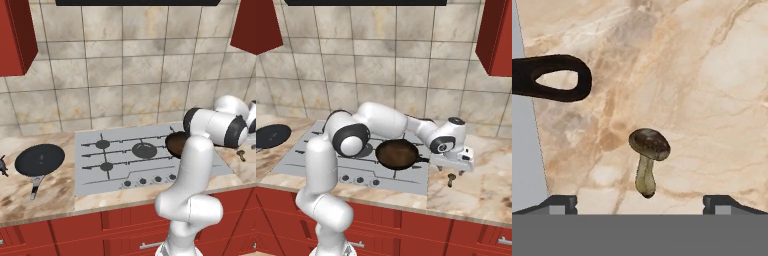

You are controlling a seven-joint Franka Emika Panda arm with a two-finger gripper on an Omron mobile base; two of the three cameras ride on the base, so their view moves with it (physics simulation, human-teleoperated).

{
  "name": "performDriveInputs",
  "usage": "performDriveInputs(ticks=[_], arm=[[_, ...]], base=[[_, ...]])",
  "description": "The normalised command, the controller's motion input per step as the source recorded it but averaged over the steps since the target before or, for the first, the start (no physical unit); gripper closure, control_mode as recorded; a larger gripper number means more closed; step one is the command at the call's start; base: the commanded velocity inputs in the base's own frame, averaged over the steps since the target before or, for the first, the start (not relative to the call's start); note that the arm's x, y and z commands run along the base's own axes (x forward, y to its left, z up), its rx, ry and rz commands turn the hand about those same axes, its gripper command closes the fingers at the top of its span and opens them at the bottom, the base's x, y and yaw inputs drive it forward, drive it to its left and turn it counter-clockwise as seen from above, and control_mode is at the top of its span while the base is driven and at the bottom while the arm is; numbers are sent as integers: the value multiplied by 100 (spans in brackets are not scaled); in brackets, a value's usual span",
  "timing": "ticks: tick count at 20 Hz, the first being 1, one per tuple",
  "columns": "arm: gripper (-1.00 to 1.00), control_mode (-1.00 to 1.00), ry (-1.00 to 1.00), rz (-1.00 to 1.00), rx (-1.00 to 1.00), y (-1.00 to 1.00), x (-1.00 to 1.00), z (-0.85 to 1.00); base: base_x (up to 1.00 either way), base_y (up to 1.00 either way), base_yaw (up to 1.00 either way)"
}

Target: Place both pans onto different burners. Then place the mushroom and the fish on different pans.

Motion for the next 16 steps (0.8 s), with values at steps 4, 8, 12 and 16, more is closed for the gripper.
performDriveInputs(ticks=[4, 8, 12, 16], arm=[[-100, -100, 0, -5, 0, 0, 0, -15], [-100, -100, 0, -5, 0, 0, 0, -12], [-100, -100, 0, -4, 0, 0, 0, -7], [-100, -100, 0, -2, 0, -4, 0, -8]], base=[[0, 0, 0], [0, 0, 0], [0, 0, 0], [0, 0, 0]])
